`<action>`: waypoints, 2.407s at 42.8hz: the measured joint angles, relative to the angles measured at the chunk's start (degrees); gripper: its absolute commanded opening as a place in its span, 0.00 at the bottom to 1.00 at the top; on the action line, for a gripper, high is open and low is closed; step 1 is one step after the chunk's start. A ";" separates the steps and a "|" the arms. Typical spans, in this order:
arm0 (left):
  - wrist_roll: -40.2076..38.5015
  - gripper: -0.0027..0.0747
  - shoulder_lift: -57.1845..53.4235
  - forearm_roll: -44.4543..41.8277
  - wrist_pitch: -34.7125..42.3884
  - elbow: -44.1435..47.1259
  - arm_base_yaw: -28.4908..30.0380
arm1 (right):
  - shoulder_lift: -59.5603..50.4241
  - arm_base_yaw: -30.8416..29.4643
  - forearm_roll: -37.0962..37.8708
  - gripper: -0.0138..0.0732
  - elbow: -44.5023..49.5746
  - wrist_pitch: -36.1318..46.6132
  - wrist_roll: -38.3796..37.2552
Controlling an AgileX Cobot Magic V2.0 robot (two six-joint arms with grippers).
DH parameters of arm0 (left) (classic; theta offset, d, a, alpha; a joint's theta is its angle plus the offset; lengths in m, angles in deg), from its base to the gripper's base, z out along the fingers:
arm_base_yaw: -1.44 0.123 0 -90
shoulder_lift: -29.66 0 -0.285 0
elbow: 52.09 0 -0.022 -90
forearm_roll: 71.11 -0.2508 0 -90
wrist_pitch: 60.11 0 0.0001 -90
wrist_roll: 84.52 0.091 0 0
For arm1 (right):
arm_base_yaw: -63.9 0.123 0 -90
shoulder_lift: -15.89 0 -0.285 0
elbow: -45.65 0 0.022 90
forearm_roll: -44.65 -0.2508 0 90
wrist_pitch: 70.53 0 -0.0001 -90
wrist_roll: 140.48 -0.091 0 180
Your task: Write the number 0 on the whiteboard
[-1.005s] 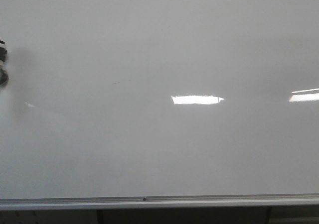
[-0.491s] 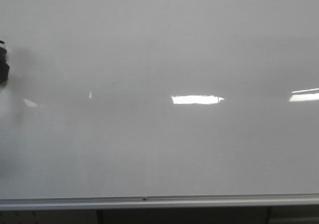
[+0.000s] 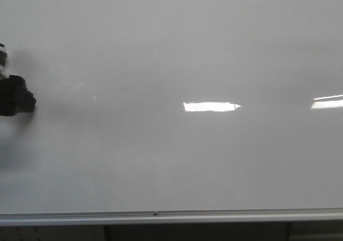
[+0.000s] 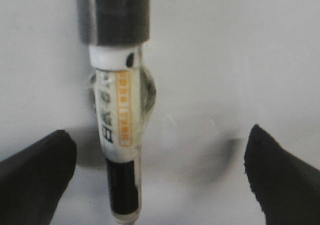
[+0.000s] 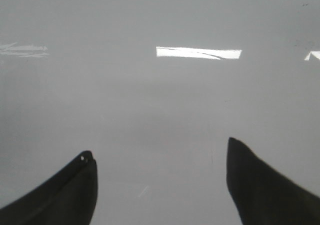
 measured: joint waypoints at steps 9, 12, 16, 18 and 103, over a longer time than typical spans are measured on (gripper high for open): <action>0.04 0.84 1.38 0.23 2.02 0.00 0.00 | 0.00 0.00 0.00 0.80 0.00 0.00 0.00; 0.13 0.76 1.51 0.28 2.26 0.00 0.00 | 0.00 0.00 0.00 0.80 0.00 0.00 0.00; 0.16 0.60 1.56 0.52 2.38 0.00 0.00 | 0.00 0.00 0.00 0.80 0.00 0.00 0.00; 0.25 0.50 1.65 0.82 2.49 0.00 0.00 | 0.00 0.00 0.00 0.80 0.00 0.00 0.00; 58.12 0.01 -14.26 50.25 -82.91 -19.20 -30.80 | 49.43 17.74 -48.78 0.80 -26.08 -44.95 40.91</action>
